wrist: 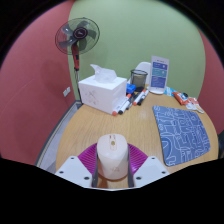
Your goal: Arrange mouse
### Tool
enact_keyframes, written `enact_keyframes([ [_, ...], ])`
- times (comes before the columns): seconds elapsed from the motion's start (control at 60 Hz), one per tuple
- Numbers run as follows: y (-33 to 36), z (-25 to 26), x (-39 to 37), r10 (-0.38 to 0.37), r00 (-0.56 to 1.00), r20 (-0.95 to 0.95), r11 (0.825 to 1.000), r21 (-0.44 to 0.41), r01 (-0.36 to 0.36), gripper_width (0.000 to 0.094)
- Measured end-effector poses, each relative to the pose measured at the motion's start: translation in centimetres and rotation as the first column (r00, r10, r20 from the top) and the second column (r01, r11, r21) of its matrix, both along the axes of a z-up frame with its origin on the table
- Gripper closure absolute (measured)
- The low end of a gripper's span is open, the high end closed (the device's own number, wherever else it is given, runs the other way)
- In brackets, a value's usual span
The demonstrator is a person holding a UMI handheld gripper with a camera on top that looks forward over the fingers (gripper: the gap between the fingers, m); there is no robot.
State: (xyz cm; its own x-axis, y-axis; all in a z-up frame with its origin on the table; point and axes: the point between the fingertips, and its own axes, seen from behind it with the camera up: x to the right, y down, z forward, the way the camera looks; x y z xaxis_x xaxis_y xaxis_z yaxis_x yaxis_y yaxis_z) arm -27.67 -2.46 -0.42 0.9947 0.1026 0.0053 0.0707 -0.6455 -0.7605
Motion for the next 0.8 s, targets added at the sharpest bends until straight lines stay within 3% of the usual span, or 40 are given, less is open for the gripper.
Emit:
enact_keyframes([
  [0.05, -0.1, 1.3, -0.5, 0.026, 0.999, -0.027, 1.0, 0.003, -0.026, 0.0542],
  [0.133, 1.1, 6.3, -0.8, 0.061, 0.996, -0.057, 0.995, 0.084, -0.056, 0.0542],
  [0.217, 2.5, 13.4, 0.0, 0.102, 0.989, -0.105, 0.976, 0.203, -0.079, 0.0542],
  [0.3, 4.6, 20.5, 2.8, 0.111, 0.983, -0.149, 0.95, 0.307, -0.061, 0.0544],
  [0.417, 7.7, 25.2, 11.2, 0.034, 0.981, -0.189, 0.924, 0.38, 0.041, 0.0544],
  [0.483, 9.1, 23.4, 16.9, -0.021, 0.986, -0.164, 0.93, 0.359, 0.08, 0.0547],
  [0.617, 9.8, 13.2, 26.1, -0.119, 0.989, -0.088, 0.97, 0.204, 0.135, 0.0545],
  [0.8, 8.9, 3.5, 30.4, -0.132, 0.991, -0.009, 0.989, 0.063, 0.132, 0.0516],
])
